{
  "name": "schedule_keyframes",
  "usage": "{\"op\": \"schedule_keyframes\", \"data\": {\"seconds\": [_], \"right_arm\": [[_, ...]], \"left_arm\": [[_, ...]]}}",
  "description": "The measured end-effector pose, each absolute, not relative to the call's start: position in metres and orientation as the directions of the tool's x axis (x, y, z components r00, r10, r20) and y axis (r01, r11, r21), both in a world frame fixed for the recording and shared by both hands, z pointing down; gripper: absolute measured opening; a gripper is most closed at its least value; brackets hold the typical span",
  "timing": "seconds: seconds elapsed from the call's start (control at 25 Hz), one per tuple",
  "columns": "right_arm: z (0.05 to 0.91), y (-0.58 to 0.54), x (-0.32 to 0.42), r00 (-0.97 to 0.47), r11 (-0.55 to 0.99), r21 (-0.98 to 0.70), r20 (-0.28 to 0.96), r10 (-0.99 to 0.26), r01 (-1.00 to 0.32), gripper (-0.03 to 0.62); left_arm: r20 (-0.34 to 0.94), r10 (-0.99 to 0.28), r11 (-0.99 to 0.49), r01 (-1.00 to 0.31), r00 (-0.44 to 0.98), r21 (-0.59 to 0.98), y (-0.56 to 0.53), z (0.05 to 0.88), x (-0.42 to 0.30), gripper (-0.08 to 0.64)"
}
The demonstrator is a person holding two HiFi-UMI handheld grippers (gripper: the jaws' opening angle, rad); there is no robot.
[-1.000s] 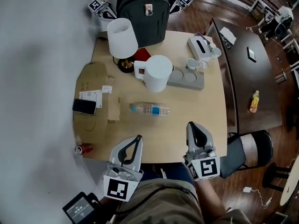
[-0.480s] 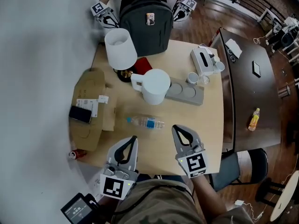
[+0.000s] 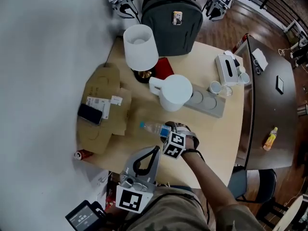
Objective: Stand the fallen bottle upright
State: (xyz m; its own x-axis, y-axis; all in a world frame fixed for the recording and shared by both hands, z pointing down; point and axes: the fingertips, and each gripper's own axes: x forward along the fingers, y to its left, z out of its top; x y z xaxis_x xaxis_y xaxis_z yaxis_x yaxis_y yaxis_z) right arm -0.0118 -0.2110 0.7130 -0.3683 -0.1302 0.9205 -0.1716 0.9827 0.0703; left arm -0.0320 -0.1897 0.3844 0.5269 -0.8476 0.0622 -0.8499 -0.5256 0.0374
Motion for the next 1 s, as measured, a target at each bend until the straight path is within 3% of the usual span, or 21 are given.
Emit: {"op": "schedule_keyframes", "data": {"seconds": [0.2,0.48,0.6,0.72,0.8,0.88,1.0], "right_arm": [[0.770,-0.211,-0.022,-0.242,0.996,-0.014,0.970,-0.007,-0.085,0.292],[0.827,-0.198,-0.023,-0.121,0.995,-0.085,0.990,0.079,-0.051,0.313],[0.823,-0.199,-0.025,-0.157,0.996,-0.082,0.985,0.075,-0.041,0.311],[0.787,-0.203,-0.018,-0.324,0.994,0.043,0.943,-0.075,-0.105,0.308],[0.726,-0.212,-0.016,-0.552,0.964,0.106,0.802,-0.228,-0.244,0.308],[0.662,-0.221,-0.013,-0.757,0.913,0.067,0.536,-0.373,-0.403,0.308],[0.609,-0.223,0.002,-0.831,0.850,0.000,0.213,-0.514,-0.526,0.308]], "left_arm": [[0.091,-0.878,-0.464,-0.883,0.469,0.075,-0.194,0.396,-0.051,0.005],[0.076,-0.866,-0.481,-0.866,0.494,0.138,-0.198,0.404,-0.054,0.005],[0.085,-0.867,-0.477,-0.868,0.490,0.138,-0.198,0.406,-0.053,0.005],[0.081,-0.865,-0.484,-0.866,0.495,0.129,-0.195,0.399,-0.051,0.005],[0.064,-0.856,-0.502,-0.854,0.513,0.133,-0.193,0.394,-0.051,0.005],[0.033,-0.847,-0.521,-0.842,0.530,0.139,-0.191,0.389,-0.050,0.005],[0.015,-0.834,-0.547,-0.829,0.552,0.115,-0.187,0.383,-0.041,0.005]]}}
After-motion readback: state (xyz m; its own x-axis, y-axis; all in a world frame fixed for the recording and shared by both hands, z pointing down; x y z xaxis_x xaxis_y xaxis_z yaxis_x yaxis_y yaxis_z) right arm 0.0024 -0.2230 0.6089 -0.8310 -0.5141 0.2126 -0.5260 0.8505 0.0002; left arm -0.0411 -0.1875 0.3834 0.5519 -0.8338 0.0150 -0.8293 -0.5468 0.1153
